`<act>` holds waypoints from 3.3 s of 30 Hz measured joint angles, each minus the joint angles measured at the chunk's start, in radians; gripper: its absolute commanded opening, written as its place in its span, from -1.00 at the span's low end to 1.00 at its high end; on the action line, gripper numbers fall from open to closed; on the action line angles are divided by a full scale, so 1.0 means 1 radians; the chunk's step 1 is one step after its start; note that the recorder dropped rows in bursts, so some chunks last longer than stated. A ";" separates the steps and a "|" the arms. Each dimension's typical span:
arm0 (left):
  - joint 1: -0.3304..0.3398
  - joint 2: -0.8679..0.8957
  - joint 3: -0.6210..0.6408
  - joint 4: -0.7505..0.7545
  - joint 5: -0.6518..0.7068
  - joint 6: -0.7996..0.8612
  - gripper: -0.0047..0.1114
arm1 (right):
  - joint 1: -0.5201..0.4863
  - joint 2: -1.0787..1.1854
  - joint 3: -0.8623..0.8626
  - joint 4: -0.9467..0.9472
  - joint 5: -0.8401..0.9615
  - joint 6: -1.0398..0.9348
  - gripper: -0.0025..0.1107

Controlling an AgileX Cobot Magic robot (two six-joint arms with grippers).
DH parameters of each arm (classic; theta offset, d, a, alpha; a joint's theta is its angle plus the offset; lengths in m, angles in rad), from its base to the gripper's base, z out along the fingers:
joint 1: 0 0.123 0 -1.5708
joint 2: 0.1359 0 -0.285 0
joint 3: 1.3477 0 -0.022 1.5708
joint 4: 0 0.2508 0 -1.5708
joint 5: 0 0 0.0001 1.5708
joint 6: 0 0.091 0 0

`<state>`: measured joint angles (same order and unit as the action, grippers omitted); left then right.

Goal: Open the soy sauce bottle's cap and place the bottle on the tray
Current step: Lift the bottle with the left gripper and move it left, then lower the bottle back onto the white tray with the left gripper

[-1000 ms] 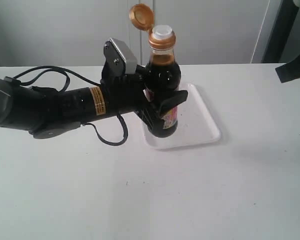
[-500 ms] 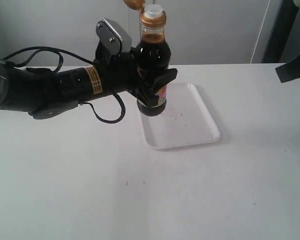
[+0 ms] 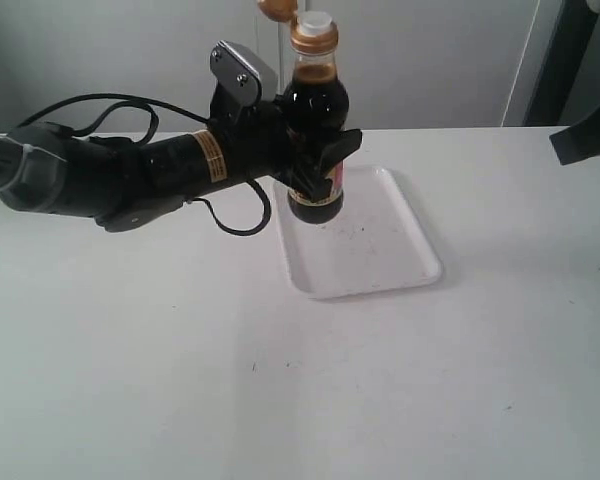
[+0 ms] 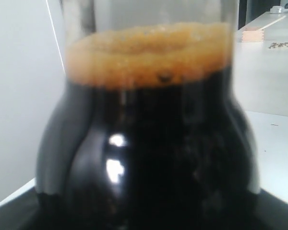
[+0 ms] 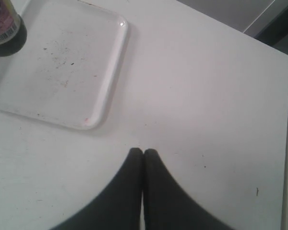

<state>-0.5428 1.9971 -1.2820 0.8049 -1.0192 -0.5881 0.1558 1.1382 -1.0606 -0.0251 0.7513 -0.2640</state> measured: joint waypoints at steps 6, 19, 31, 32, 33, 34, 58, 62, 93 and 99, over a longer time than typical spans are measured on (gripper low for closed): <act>0.000 0.048 -0.057 -0.002 0.005 -0.011 -0.92 | 0.000 0.000 0.000 0.000 -0.002 0.000 -0.96; -0.004 0.135 -0.149 -0.002 0.029 -0.041 -0.92 | 0.000 0.000 0.000 0.000 -0.002 0.000 -0.96; -0.004 0.228 -0.234 -0.002 0.036 -0.071 -0.92 | 0.000 0.000 0.000 0.004 -0.002 0.000 -0.96; -0.004 0.234 -0.244 -0.002 0.036 -0.076 -0.92 | 0.000 0.000 0.000 0.004 -0.002 0.000 -0.96; -0.004 0.241 -0.255 -0.005 0.036 -0.078 -0.92 | 0.000 0.000 0.000 0.004 -0.002 0.000 -0.96; -0.004 0.246 -0.263 -0.006 0.036 -0.080 -0.92 | 0.000 0.000 0.000 0.004 -0.002 0.000 -0.96; -0.004 0.346 -0.331 -0.035 0.046 -0.114 -0.92 | 0.000 0.000 0.000 0.004 -0.002 0.000 -0.96; -0.004 0.346 -0.335 -0.042 0.058 -0.134 -0.82 | 0.000 0.000 0.000 0.006 -0.002 0.000 -0.96; -0.004 0.319 -0.344 -0.106 -0.047 -0.154 0.89 | 0.000 0.000 0.000 0.008 -0.002 0.000 -0.96; -0.004 0.282 -0.344 -0.103 -0.045 -0.154 0.89 | 0.000 0.000 0.000 0.008 0.000 0.000 -0.96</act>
<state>-0.5465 2.2795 -1.6256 0.7022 -1.0645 -0.7425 0.1558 1.1382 -1.0606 -0.0172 0.7511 -0.2640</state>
